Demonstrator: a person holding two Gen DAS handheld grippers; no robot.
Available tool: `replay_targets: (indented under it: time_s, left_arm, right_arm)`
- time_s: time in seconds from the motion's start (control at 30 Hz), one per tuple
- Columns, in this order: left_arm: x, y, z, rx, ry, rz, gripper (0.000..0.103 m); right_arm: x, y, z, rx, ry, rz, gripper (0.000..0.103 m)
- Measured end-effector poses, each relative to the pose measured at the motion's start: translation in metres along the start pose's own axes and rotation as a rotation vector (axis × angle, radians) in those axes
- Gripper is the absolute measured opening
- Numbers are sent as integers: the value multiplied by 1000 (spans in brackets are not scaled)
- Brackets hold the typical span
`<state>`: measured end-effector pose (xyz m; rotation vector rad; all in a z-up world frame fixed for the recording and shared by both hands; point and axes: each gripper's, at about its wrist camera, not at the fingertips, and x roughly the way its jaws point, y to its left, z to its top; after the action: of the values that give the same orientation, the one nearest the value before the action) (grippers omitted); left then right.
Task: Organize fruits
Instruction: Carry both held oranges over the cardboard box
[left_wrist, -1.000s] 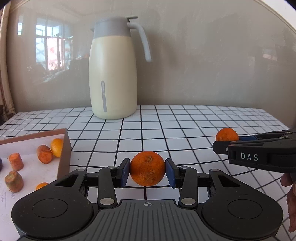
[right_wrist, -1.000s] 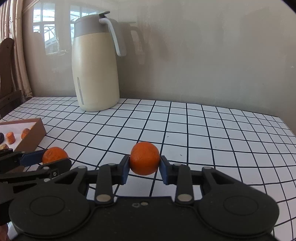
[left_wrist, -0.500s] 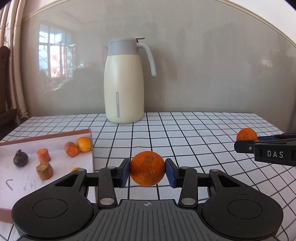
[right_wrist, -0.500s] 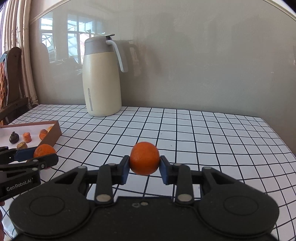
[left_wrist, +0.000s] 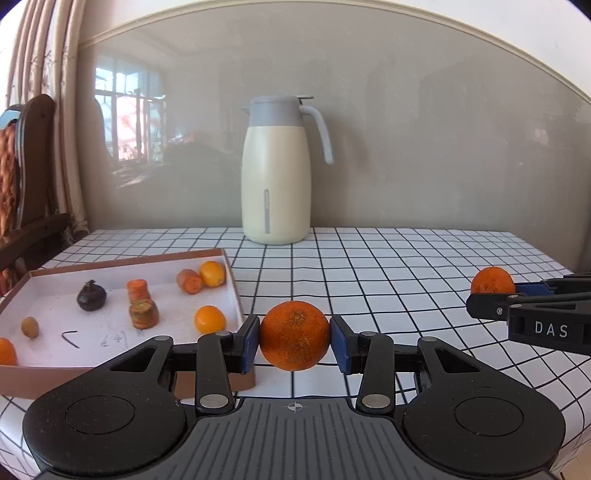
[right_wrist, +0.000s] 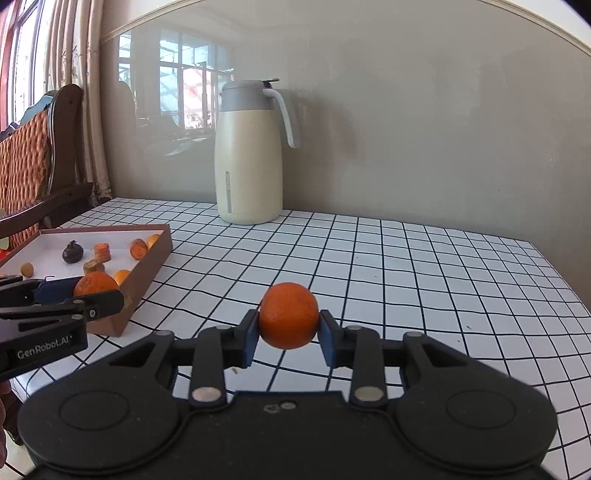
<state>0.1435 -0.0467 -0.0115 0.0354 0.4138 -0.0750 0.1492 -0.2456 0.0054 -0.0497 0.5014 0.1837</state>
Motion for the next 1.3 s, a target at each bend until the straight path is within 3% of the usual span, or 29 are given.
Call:
replay_targets:
  time_s: [0.5, 1.3]
  left_arm:
    - [-23, 57, 2, -50, -41, 95, 42]
    - [-44, 127, -8, -99, -53, 220, 42]
  right_arm:
    - [-2, 65, 14, -89, -44, 125, 25]
    - [8, 130, 22, -143, -73, 225, 25]
